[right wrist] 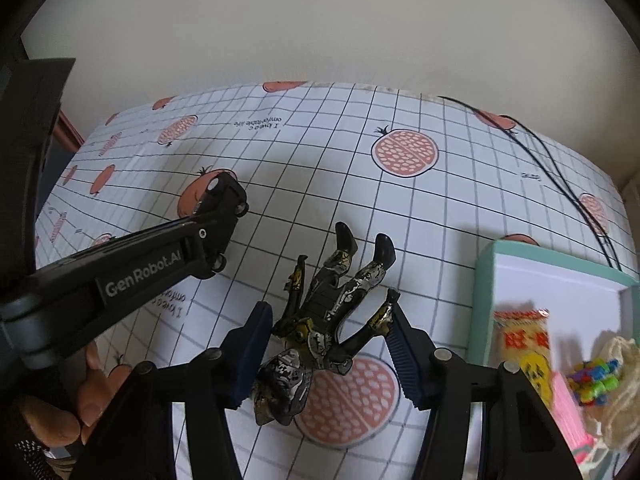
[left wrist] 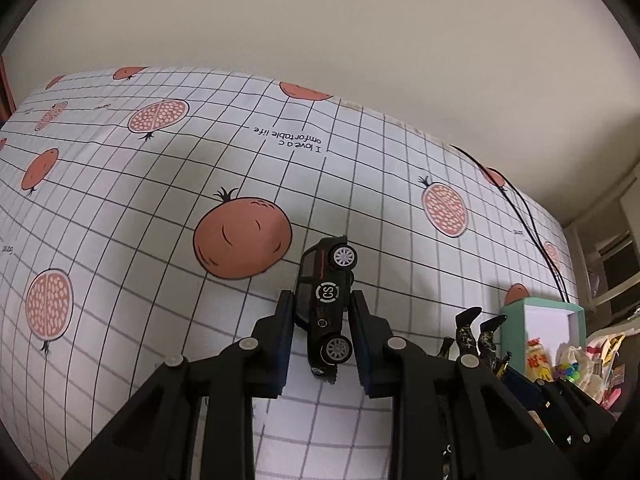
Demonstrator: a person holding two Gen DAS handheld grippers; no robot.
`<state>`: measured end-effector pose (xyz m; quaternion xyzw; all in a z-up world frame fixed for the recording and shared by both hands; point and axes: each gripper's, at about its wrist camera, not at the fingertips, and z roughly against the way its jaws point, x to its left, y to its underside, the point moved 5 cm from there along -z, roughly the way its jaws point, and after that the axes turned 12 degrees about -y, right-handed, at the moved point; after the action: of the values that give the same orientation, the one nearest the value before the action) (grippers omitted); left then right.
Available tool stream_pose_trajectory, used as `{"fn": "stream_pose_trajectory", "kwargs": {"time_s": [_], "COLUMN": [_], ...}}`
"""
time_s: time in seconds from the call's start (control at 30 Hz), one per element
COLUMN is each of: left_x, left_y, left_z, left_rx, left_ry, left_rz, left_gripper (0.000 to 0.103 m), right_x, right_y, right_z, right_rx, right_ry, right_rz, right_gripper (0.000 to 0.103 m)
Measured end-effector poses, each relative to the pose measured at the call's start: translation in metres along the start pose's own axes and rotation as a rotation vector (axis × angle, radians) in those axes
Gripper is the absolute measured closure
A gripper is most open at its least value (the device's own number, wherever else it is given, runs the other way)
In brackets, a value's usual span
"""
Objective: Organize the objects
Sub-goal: 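Close the left gripper on the black toy car while the right grasps the robot figure, then lift and carry the toy car and robot figure over the tray with both grippers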
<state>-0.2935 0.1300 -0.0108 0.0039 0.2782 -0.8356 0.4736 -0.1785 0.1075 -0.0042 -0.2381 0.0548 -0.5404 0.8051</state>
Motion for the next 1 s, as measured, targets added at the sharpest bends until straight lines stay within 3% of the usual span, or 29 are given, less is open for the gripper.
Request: {"fn": "stream_pose_trajectory", "kwargs": {"time_s": [0.57,1.0], "left_x": [-0.011,-0.022], "left_y": [0.039,0.065], "left_z": [0.076,0.107], "left_rx": [-0.01,-0.036], "left_ry": [0.003,-0.005], "left_rz": [0.012,0.006], "left_gripper": [0.075,0.075], "right_x": [0.007,-0.011], "right_y": [0.034,0.052], "right_z": [0.08,0.119], "right_rx": [-0.081,-0.121], "right_ry": [0.005,0.007], "right_rz": [-0.016,-0.018], "right_gripper": [0.043,0.043]}}
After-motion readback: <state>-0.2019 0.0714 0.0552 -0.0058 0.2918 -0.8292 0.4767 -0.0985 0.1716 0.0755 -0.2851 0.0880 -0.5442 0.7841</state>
